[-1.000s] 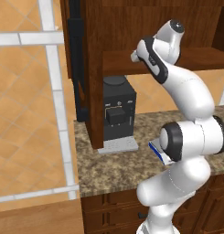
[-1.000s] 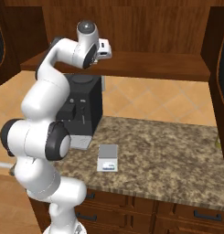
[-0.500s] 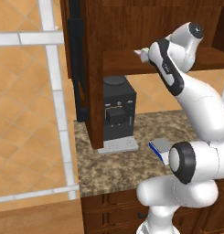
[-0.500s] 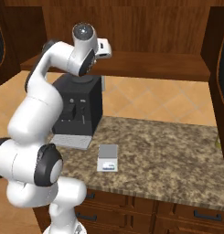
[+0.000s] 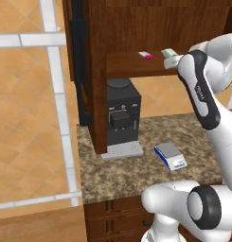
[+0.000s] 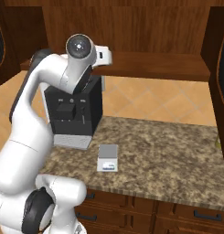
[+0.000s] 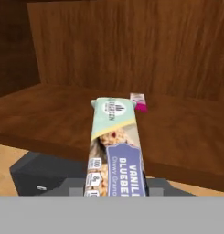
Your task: Pick the bar and place it on the digital scale for weighing, and close the cabinet.
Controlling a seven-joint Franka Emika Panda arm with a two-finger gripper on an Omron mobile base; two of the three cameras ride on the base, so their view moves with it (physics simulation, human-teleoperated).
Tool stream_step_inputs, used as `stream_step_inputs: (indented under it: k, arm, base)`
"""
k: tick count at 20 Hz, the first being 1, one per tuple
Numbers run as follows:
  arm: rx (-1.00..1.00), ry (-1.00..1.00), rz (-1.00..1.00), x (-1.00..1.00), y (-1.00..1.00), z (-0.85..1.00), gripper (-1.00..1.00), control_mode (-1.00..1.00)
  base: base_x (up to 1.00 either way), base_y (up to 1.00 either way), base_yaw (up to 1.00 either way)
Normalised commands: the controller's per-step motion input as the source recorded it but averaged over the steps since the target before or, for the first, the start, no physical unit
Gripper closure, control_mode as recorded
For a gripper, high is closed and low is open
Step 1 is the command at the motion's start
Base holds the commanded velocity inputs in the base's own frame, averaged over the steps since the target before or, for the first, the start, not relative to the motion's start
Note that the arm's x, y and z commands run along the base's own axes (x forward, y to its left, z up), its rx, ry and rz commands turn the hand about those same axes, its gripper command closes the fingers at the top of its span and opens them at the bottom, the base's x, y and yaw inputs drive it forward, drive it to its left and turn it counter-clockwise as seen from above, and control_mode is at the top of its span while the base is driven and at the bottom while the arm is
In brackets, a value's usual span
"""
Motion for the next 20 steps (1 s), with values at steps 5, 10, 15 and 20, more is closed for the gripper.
stream_step_inputs:
  k: [5,10,15,20]
  arm:
    - [0.03,0.0,0.0,-1.0,-0.56,0.37,1.0,-1.0]
    - [0.01,0.04,0.0,-1.0,-0.39,-0.23,1.0,-1.0]
    - [-0.15,0.09,0.11,-1.0,0.11,-1.0,1.0,-1.0]
    - [-0.09,0.01,0.38,-0.56,-0.09,-1.0,1.0,-1.0]
  base:
    - [0.0,0.0,0.0]
    - [0.0,0.0,0.0]
    - [0.0,0.0,0.0]
    - [0.0,0.0,0.0]
